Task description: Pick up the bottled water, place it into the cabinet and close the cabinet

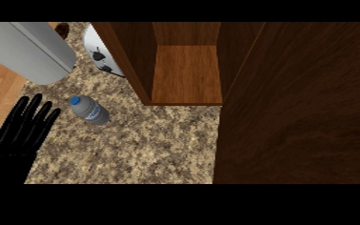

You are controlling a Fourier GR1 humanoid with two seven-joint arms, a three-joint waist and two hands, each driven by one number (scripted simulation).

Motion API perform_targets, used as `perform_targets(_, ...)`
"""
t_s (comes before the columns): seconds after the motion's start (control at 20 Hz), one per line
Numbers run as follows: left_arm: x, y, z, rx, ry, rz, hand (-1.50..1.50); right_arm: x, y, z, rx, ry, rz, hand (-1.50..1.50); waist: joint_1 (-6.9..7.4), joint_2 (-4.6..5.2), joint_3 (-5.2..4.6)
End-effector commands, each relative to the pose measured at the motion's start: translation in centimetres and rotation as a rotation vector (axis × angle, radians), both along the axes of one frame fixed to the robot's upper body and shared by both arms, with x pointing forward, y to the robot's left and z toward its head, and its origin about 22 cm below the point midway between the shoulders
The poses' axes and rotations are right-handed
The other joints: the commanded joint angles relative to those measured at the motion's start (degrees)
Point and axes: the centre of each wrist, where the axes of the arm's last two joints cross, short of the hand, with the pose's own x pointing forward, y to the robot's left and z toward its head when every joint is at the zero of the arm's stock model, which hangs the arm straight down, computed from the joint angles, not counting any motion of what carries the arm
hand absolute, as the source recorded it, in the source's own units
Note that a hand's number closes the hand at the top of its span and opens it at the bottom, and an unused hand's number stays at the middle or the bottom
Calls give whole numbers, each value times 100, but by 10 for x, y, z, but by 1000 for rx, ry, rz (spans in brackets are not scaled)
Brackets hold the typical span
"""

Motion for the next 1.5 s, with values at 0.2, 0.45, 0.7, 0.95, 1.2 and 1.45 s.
perform_targets(0.2, -11, 31, -22, 3, -24, 4, -150, 6, -5, -10, -9, -16, 1, -150, 7, 5, 0)
perform_targets(0.45, -5, 27, -21, 1, -23, 65, -150, -16, 1, -8, -9, -37, 10, -150, -13, 0, 0)
perform_targets(0.7, 28, 58, -41, 13, -24, 116, -150, 20, -2, -11, -17, -22, 13, -150, 7, 24, -2)
perform_targets(0.95, 25, 58, -66, 66, -4, 96, -150, -33, -6, -4, -10, -26, 12, -150, -54, 3, -2)
perform_targets(1.2, 44, 77, -72, 111, 7, 110, -150, -24, 7, -25, -16, -17, 18, -150, -45, 5, -1)
perform_targets(1.45, 51, 88, -106, 98, 43, 89, -150, -22, -1, -4, -20, -49, 30, -150, -42, 13, -3)
